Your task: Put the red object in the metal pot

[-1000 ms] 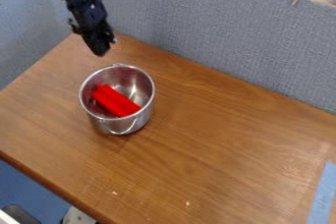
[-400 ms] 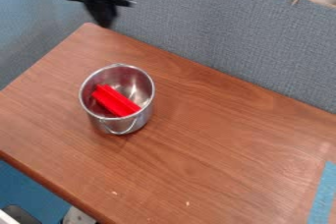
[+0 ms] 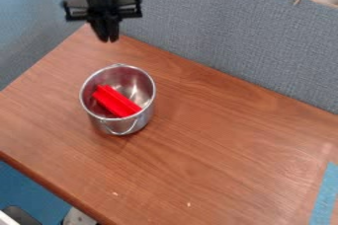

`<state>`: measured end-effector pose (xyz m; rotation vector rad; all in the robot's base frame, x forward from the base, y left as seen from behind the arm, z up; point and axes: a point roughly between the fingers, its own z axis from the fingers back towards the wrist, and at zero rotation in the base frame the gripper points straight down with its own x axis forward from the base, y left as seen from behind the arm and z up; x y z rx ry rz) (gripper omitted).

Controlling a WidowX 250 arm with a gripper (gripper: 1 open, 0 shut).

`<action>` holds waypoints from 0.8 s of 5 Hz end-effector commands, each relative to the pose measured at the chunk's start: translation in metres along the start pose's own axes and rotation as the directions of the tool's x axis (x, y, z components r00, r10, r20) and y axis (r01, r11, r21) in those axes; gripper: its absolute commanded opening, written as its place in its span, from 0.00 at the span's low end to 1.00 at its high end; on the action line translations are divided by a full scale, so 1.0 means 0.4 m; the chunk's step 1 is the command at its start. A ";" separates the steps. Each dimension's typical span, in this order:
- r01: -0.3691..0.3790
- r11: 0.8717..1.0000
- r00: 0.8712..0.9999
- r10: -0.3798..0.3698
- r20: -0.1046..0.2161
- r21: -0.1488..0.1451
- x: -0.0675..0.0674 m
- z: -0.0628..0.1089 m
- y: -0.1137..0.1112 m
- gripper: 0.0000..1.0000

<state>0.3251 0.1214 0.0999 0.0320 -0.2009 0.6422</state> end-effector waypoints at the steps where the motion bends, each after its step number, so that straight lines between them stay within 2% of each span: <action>1: -0.050 0.999 0.998 0.049 0.041 0.007 -0.081 0.088 -0.063 0.00; 2: -0.127 0.991 0.991 0.124 0.048 0.051 -0.134 0.078 -0.107 0.00; 3: -0.273 0.959 0.961 0.270 0.054 0.070 -0.171 0.123 -0.070 0.00; 4: -0.332 0.938 0.943 0.327 0.065 0.097 -0.142 0.073 0.000 0.00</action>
